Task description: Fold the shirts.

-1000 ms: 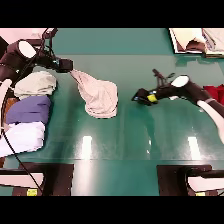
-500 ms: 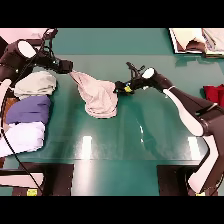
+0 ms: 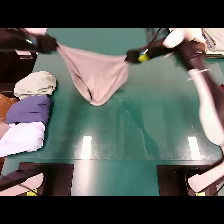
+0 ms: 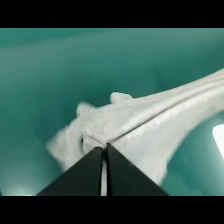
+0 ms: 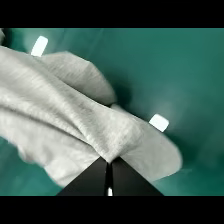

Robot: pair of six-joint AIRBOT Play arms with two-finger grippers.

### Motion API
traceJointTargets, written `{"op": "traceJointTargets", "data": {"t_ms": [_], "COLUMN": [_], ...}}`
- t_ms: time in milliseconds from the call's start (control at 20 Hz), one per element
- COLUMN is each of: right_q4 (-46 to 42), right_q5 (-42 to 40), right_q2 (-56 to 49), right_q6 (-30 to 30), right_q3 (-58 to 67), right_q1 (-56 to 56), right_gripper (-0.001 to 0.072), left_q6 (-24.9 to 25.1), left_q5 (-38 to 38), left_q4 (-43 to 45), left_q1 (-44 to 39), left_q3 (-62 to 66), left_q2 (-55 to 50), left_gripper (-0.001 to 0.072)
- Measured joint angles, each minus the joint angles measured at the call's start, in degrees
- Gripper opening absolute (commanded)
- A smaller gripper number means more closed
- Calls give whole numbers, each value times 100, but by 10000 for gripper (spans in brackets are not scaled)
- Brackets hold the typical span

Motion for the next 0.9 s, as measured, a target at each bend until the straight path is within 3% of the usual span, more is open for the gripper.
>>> {"op": "traceJointTargets", "data": {"t_ms": [450, 650, 900], "right_q4": [-669, -903, -1025], "right_q5": [769, 970, 2083], "right_q2": [2697, 2883, 2138], "right_q6": [-98, 22, 122], "right_q3": [-387, -424, -439], "right_q1": [-313, -337, -140], "right_gripper": [10, 10, 9], "left_q6": [264, 267, 157], "left_q5": [-345, -662, -1399], "left_q4": [-1143, -1257, -1191], "left_q1": [-11, -11, -85], "left_q3": [503, 264, -1292], "left_q2": [2076, 2127, 1967], "left_gripper": [22, 21, 21]}}
